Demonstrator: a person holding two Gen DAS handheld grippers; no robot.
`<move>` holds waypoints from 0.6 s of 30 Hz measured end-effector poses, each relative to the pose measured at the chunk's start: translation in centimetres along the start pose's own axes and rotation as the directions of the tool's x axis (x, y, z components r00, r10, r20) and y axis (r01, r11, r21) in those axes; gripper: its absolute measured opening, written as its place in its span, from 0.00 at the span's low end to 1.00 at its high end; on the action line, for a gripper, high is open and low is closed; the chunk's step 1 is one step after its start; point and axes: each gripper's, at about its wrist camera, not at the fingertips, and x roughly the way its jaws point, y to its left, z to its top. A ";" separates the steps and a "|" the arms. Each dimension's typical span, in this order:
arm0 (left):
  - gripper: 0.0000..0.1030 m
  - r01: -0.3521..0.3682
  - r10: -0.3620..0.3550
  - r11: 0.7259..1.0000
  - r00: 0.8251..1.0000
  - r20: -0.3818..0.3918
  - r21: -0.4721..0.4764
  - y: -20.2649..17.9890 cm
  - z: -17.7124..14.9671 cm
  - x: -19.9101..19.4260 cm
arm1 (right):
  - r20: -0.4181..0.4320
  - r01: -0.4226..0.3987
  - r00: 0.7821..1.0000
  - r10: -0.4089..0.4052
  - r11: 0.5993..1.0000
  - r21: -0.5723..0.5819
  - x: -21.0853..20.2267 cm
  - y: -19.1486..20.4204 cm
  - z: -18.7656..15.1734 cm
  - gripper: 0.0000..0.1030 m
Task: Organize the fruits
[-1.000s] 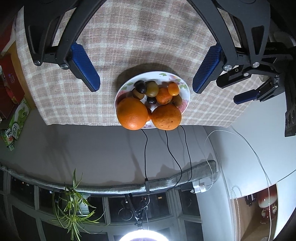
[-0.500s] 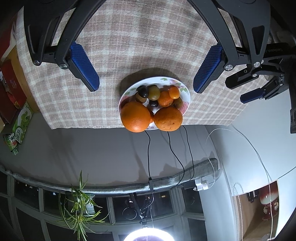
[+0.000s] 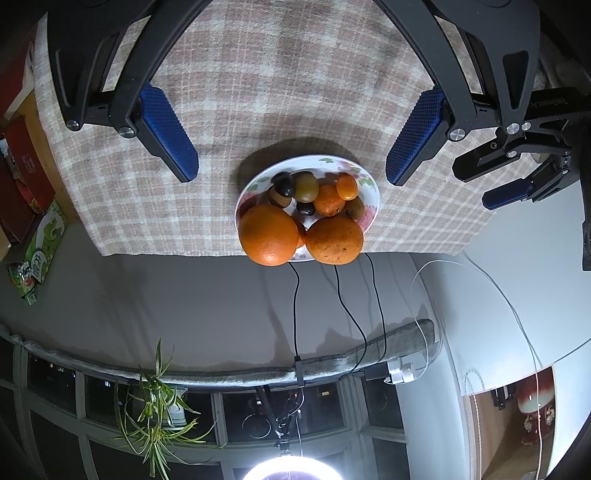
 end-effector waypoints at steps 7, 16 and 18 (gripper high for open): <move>0.80 0.001 -0.001 1.000 1.000 0.000 0.000 0.0 0.0 0.0 | -0.005 -0.002 1.000 0.001 1.000 -0.004 0.1 0.1 -0.1 1.00; 0.80 0.002 -0.002 1.000 1.000 0.000 -0.001 0.0 0.0 0.0 | -0.015 -0.004 1.000 0.004 1.000 -0.013 0.5 0.3 -0.2 1.00; 0.80 0.001 -0.001 1.000 1.000 0.000 0.000 0.0 0.0 0.0 | -0.020 -0.004 1.000 0.003 1.000 -0.013 0.6 0.2 -0.2 1.00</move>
